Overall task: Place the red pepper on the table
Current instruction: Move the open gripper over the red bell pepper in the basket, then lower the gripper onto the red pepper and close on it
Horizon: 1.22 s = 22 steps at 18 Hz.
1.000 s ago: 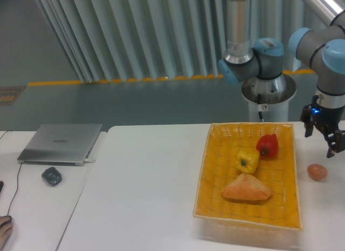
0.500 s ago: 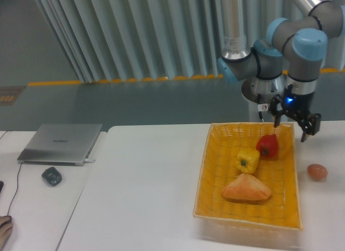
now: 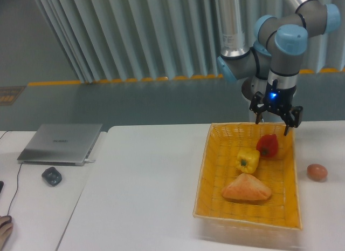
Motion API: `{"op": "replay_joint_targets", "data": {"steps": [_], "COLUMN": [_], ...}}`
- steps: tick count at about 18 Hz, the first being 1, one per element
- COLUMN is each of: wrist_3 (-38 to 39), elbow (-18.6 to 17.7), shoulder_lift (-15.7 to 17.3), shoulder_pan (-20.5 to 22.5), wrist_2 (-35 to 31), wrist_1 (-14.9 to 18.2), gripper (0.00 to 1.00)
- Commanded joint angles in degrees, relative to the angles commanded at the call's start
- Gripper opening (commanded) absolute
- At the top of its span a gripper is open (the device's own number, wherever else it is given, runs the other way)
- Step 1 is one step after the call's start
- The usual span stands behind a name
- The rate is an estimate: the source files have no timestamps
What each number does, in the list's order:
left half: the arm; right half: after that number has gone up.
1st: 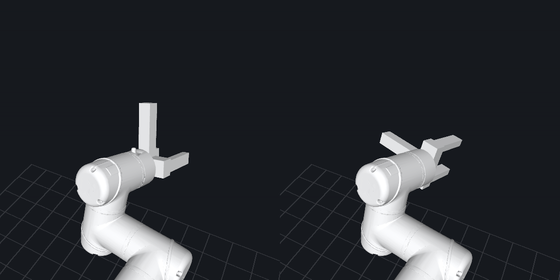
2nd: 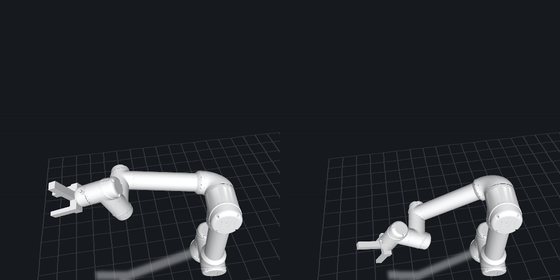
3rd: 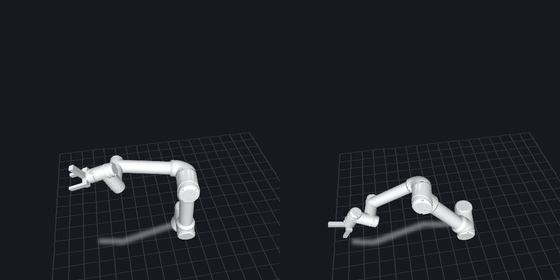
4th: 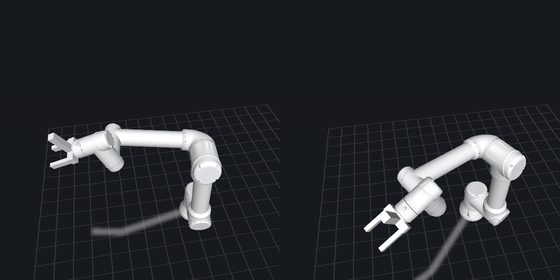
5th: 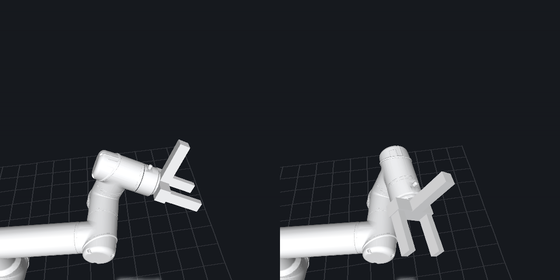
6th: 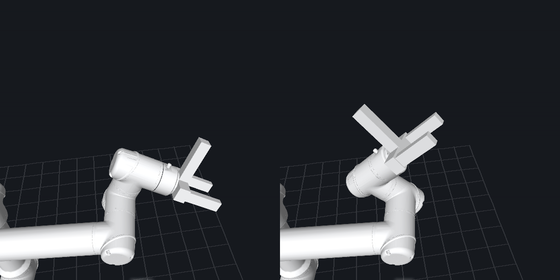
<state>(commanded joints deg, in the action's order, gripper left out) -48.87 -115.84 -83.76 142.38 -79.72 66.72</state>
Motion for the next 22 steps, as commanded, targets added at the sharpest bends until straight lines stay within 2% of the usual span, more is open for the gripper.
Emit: {"op": "replay_joint_targets", "data": {"steps": [3, 7, 14, 19, 22], "wrist_3": [0.09, 0.09, 0.35, 3.78, 3.96], "elbow": [-1.49, -2.29, -4.4, -4.14, -3.96], "shoulder_lift": [-0.35, -0.53, -2.37, -4.04, -4.92], "shoulder_pan": [-0.35, -0.44, -1.23, -4.91, -5.36], "wrist_2": [0.0, -0.09, -3.95, -6.58, -7.91], "wrist_1": [-2.9, -3.78, -8.44, -8.97, -8.97], "gripper": [1.0, 1.0, 1.0, 1.0, 1.0]}}
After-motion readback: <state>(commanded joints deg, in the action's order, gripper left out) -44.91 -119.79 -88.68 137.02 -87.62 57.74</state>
